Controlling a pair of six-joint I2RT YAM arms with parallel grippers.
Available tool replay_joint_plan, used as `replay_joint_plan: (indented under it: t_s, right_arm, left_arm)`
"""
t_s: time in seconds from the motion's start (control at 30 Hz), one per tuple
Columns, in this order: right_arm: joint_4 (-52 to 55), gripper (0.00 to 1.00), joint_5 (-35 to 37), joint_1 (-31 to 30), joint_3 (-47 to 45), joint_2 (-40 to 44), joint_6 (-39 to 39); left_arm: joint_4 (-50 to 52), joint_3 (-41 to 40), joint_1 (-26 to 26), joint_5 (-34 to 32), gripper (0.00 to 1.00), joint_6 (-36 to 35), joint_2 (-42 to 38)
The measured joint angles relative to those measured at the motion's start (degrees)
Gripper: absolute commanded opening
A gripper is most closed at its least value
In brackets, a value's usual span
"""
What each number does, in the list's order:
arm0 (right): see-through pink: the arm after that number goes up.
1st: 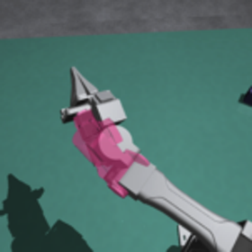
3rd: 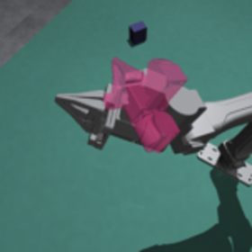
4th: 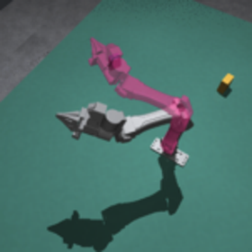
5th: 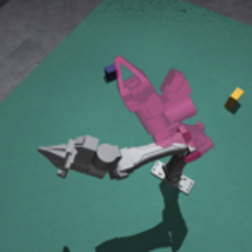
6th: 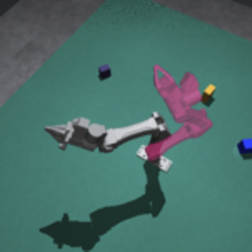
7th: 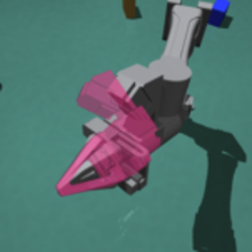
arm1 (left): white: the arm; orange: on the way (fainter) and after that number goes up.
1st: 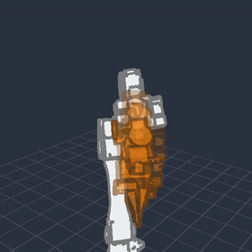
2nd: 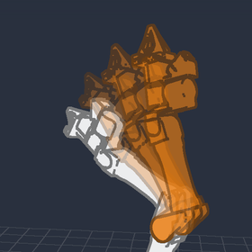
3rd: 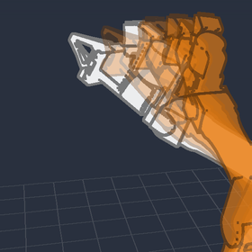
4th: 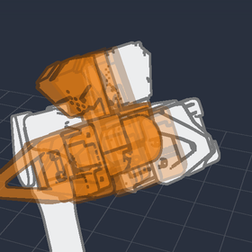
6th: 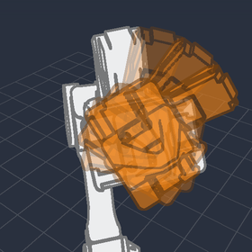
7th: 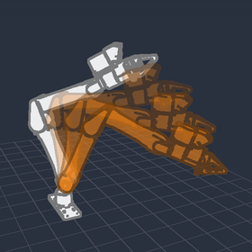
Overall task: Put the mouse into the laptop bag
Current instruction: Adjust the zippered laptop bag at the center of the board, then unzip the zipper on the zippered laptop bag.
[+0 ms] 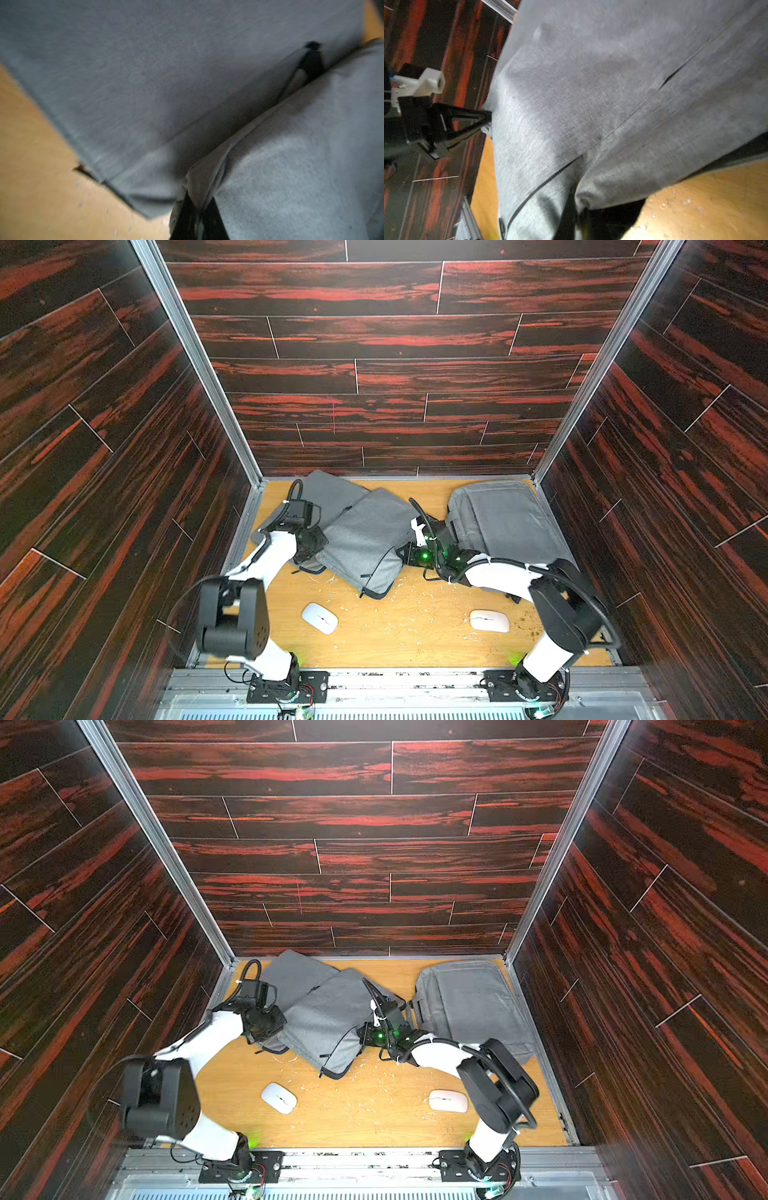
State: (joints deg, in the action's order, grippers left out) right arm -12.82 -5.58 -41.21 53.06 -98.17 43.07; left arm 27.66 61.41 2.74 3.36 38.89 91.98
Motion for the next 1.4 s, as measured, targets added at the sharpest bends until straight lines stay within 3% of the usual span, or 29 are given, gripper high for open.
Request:
replay_joint_plan:
  t_s: [0.17, 0.33, 0.5, 0.67, 0.77, 0.83, 0.9, 1.2, 1.4]
  right_arm:
    - [0.46, 0.44, -0.33, -0.94, -0.37, -0.09, -0.96]
    - [5.66, 0.46, 5.92, -4.33, -0.42, 1.16, -3.89]
    - [11.63, 0.46, 14.88, -12.48, -0.83, 5.84, -6.34]
    - [13.79, 0.44, 20.02, -21.46, -0.85, 6.97, -6.43]
    - [12.33, 0.3, 19.69, -24.48, -0.83, 6.14, -5.99]
    - [10.4, 0.07, 18.29, -25.68, -0.33, 3.87, -5.75]
    - [8.59, 0.04, 16.74, -26.29, 0.46, 1.01, -4.85]
    - [4.98, 0.25, 12.55, -26.56, 3.06, -5.7, -2.73]
    - [4.37, 0.3, 12.33, -26.56, 5.03, -7.15, -2.56]
  left_arm:
    - [-2.49, 0.48, -2.47, -1.55, 0.56, -0.66, 1.73]
    - [-3.78, 0.74, -3.52, -2.19, 0.74, -0.61, -0.9]
    - [-4.28, -3.32, -3.45, -1.14, 0.78, -0.5, -11.76]
    - [-5.07, -12.87, -2.86, 1.53, 0.78, 0.59, -22.77]
    - [-5.53, -18.8, -1.99, 3.39, 0.76, 1.51, -25.03]
    - [-5.97, -22.77, -0.66, 4.63, 0.76, 2.27, -25.22]
    - [-6.49, -25.49, 0.63, 5.6, 0.76, 2.99, -25.16]
    - [-11.93, -26.84, 7.28, 6.54, 0.79, 5.22, -21.11]
    - [-15.78, -26.8, 8.37, 6.69, 0.72, 5.75, -15.37]
